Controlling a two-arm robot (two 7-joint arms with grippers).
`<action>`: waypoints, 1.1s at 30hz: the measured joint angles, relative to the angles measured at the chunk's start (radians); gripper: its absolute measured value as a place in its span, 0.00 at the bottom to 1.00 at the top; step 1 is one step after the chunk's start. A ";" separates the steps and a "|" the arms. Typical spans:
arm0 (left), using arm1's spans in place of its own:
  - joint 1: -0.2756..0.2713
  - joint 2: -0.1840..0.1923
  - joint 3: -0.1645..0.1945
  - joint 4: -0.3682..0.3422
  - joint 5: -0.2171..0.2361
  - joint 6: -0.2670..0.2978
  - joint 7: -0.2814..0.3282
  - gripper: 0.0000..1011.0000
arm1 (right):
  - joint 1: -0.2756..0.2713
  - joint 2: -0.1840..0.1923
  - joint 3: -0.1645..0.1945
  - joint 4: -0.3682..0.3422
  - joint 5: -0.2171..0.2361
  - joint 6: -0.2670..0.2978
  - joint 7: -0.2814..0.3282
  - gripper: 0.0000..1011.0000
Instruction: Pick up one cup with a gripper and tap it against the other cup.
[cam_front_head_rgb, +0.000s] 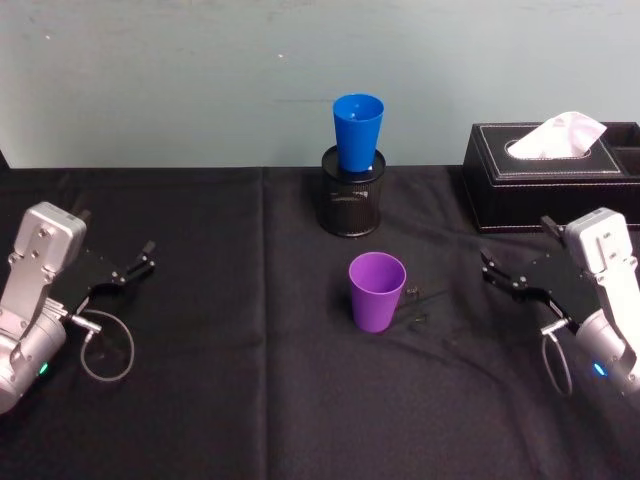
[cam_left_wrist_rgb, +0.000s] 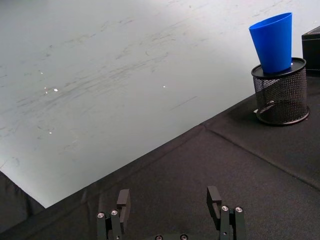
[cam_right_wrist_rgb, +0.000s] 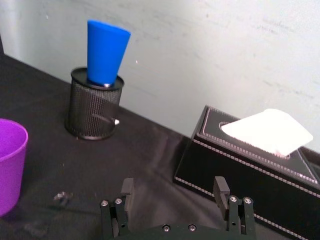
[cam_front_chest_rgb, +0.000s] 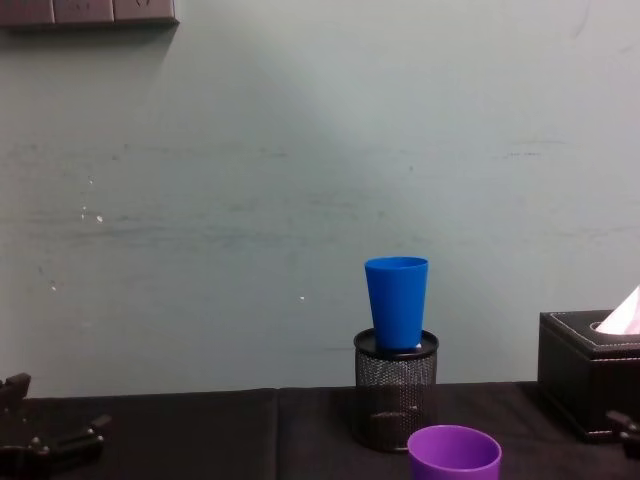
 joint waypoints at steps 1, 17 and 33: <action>0.000 0.000 0.000 0.000 0.000 0.000 0.000 0.99 | 0.001 -0.002 0.002 0.001 -0.002 -0.006 0.004 0.99; 0.000 0.000 0.000 0.000 0.000 0.000 0.000 0.99 | -0.092 0.006 0.080 -0.112 0.141 -0.050 0.157 0.99; 0.000 0.000 0.000 0.000 0.000 0.000 0.000 0.99 | -0.113 -0.020 0.030 -0.105 0.255 -0.007 0.431 0.99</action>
